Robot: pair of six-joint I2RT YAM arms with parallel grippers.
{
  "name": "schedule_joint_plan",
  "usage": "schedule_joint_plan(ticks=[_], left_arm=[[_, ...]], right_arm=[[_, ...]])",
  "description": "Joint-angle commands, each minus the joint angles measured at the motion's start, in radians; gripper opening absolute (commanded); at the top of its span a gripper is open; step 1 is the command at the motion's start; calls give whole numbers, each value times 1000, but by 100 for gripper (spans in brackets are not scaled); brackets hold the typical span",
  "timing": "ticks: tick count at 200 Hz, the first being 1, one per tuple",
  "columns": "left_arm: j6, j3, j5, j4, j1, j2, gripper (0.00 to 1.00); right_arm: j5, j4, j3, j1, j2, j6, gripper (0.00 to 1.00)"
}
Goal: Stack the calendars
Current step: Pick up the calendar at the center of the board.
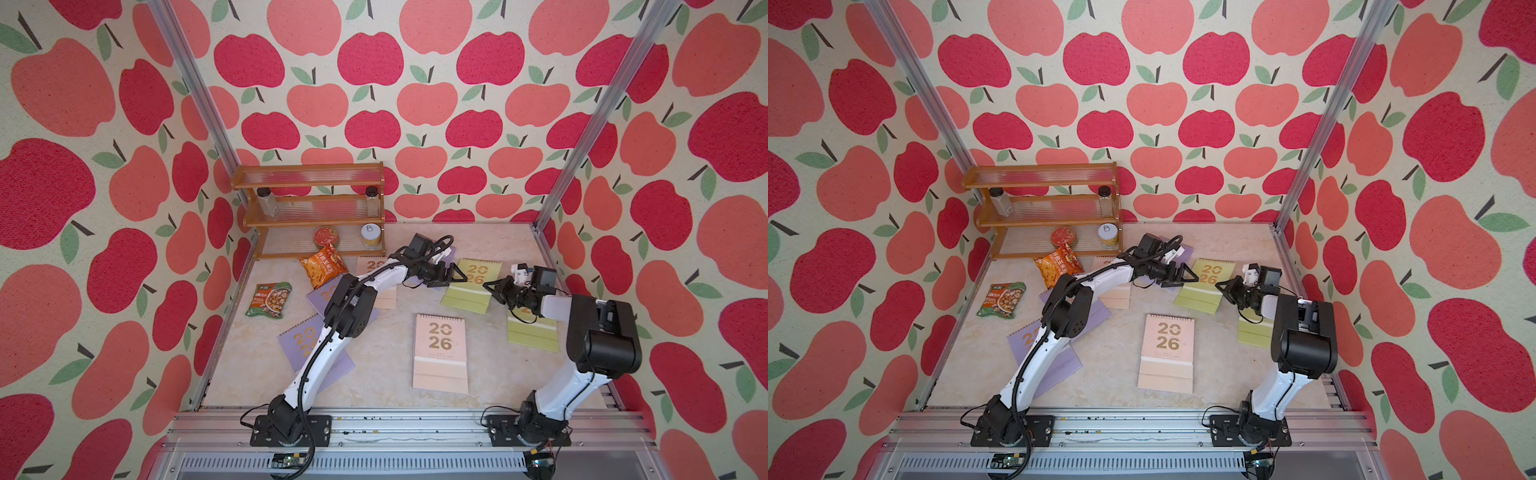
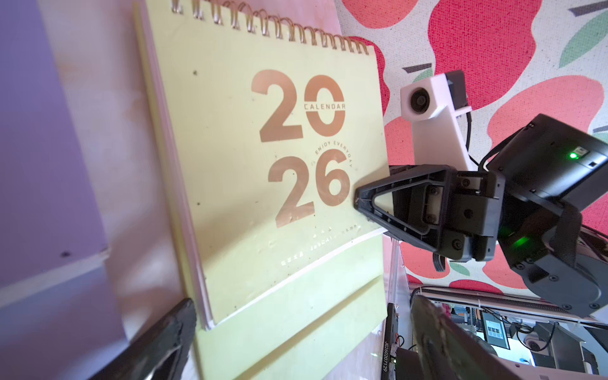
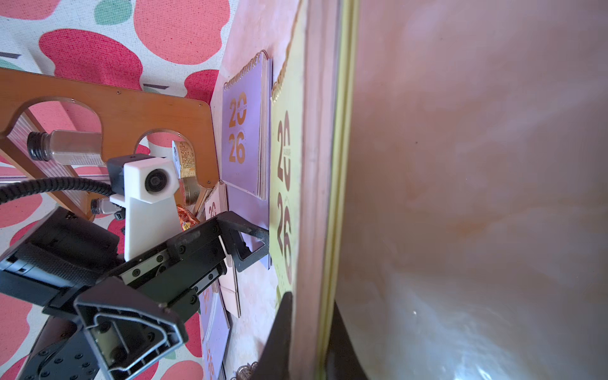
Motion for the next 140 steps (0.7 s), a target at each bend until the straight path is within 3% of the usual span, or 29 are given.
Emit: schedule_joint_plan(ticks=[1,36,67,114,140], left_arm=[[45,-20,23,-27,34,-129,99],[113,-88,30,-43,116,-354,100],[141,-180,108,-37,198,-529,99],[92,-554,94,154,299,-822,99],[43,-686,149,245,308,-885,99]], right_arm=[[35,-66,-8,2,-63,-44,0],[64,-262,60,0,-206,-165,0],[23,-395,145,0,-318,-228,0],[-185,-319,191,22,-441,-149,0],[-326,-175,189,78,-436,-24,0]])
